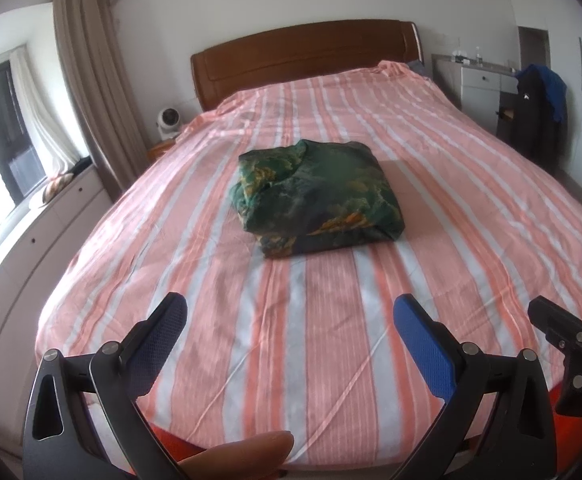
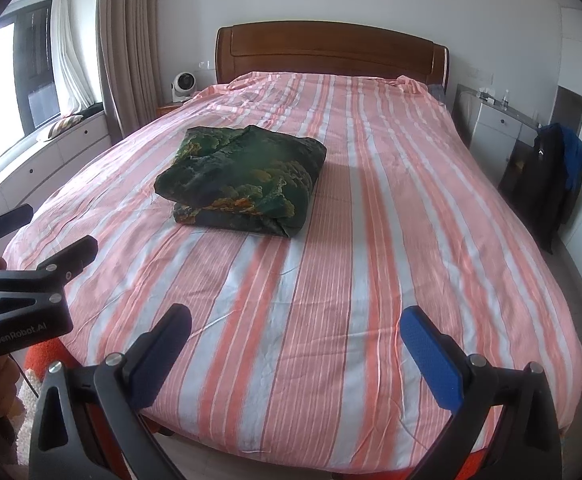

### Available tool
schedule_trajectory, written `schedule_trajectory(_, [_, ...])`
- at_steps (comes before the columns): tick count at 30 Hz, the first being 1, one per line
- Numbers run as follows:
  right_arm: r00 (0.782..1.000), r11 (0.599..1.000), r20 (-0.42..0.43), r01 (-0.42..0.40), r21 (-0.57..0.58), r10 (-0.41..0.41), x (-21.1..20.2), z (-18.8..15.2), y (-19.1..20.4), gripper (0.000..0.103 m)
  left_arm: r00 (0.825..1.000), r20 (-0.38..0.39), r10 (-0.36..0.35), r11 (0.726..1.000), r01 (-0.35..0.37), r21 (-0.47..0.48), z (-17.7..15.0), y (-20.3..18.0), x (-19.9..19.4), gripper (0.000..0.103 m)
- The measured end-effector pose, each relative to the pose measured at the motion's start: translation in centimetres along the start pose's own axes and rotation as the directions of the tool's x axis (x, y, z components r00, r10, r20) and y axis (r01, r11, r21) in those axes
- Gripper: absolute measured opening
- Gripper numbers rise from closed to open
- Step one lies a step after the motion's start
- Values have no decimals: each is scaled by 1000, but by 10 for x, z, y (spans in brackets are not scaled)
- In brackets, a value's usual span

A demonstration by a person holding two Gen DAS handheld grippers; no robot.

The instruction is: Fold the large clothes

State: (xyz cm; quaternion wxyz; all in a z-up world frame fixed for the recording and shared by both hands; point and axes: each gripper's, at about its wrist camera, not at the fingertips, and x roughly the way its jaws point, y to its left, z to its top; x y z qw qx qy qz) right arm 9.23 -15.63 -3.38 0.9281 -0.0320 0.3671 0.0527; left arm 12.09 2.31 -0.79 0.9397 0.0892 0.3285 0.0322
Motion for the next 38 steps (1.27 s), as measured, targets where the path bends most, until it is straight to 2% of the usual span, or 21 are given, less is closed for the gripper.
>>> schedule_trajectory(29, [1000, 1000, -8, -16, -13, 16, 7, -1, 5, 103, 999, -32, -12, 1000, 11, -28, -1, -2, 9, 103])
schedule_trajectory(38, [1000, 1000, -8, -11, 2, 11, 8, -2, 1, 103, 1000, 5, -6, 1000, 6, -17, -1, -6, 0, 103])
